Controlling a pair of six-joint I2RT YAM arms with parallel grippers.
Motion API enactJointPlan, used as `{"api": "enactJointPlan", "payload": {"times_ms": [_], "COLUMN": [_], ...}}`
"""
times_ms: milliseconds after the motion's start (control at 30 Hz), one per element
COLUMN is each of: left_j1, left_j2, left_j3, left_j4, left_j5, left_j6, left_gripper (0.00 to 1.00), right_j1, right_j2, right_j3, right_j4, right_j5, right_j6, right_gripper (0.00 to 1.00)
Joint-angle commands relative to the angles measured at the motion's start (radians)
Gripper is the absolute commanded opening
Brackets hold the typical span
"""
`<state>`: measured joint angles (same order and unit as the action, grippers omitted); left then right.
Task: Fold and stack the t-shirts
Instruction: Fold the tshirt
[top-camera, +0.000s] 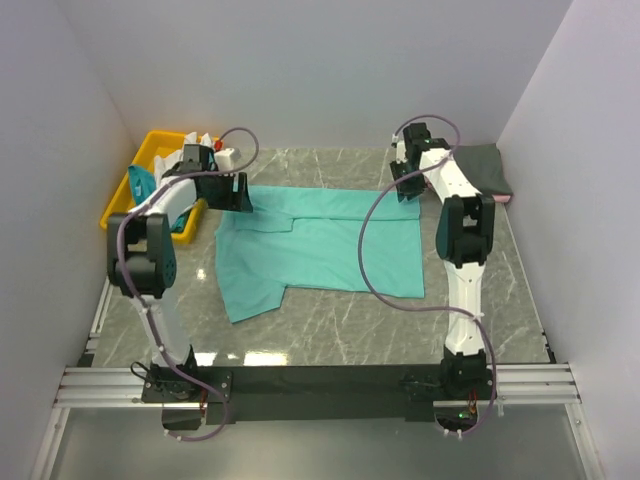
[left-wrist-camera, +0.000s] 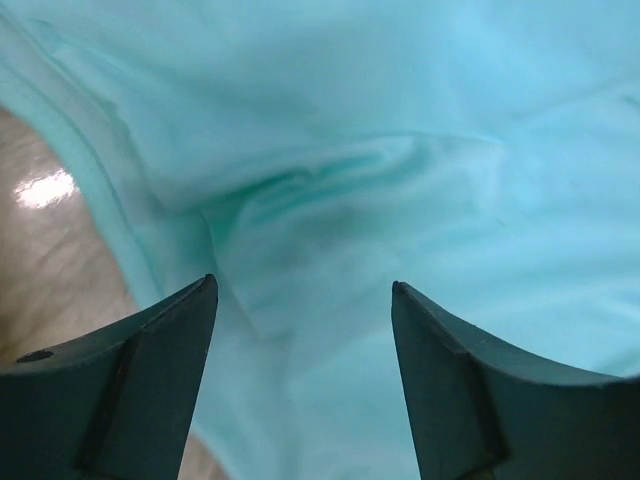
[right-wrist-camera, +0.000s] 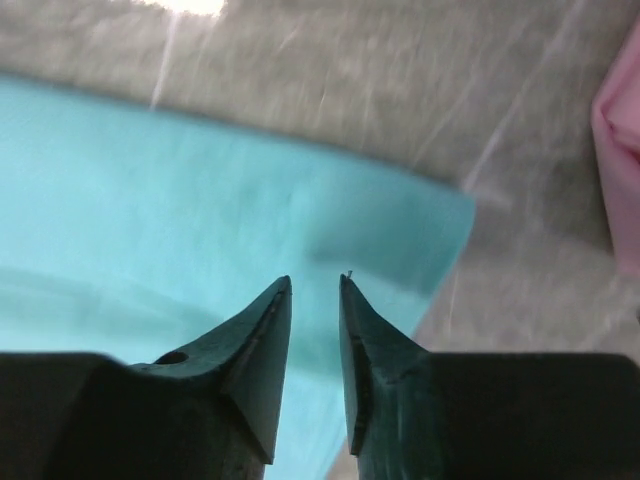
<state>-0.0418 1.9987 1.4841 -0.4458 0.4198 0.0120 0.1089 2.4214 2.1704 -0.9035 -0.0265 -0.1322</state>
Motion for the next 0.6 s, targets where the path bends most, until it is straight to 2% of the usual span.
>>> {"api": "enactJointPlan", "payload": {"times_ms": [0, 67, 133, 200, 300, 333, 400, 433, 533, 567], "left_j1": [0.01, 0.022, 0.04, 0.08, 0.108, 0.115, 0.132, 0.135, 0.137, 0.137], "left_j2": [-0.167, -0.213, -0.296, -0.384, -0.531, -0.573, -0.685, -0.713, -0.768, -0.773], "left_j3": [-0.028, -0.068, -0.145, -0.235, -0.377, -0.421, -0.539, -0.568, -0.642, -0.672], "left_j4": [-0.088, -0.114, -0.133, -0.158, -0.236, -0.249, -0.269, -0.321, -0.419, -0.421], "left_j5": [0.067, 0.076, 0.085, 0.152, 0.284, 0.298, 0.304, 0.31, 0.317, 0.312], "left_j6": [0.078, 0.114, 0.167, 0.236, 0.487, 0.628, 0.742, 0.867, 1.057, 1.074], "left_gripper": [0.76, 0.77, 0.77, 0.76, 0.72, 0.71, 0.68, 0.67, 0.62, 0.59], "right_j1": [0.003, 0.005, 0.005, 0.006, 0.018, 0.024, 0.047, 0.079, 0.148, 0.165], "right_j2": [-0.22, -0.318, -0.428, -0.499, -0.631, -0.663, -0.763, -0.816, -0.898, -0.909], "right_j3": [-0.04, -0.125, -0.205, -0.334, -0.519, -0.573, -0.737, -0.836, -0.975, -1.048], "right_j4": [0.011, -0.003, -0.005, -0.005, -0.014, -0.015, 0.015, 0.029, 0.112, 0.156], "right_j5": [-0.067, -0.098, -0.13, -0.164, -0.213, -0.22, -0.192, -0.178, -0.086, -0.064], "right_j6": [-0.046, -0.084, -0.142, -0.177, -0.278, -0.306, -0.352, -0.366, -0.395, -0.397], "right_gripper": [0.39, 0.46, 0.59, 0.68, 0.68, 0.67, 0.63, 0.62, 0.57, 0.56]}}
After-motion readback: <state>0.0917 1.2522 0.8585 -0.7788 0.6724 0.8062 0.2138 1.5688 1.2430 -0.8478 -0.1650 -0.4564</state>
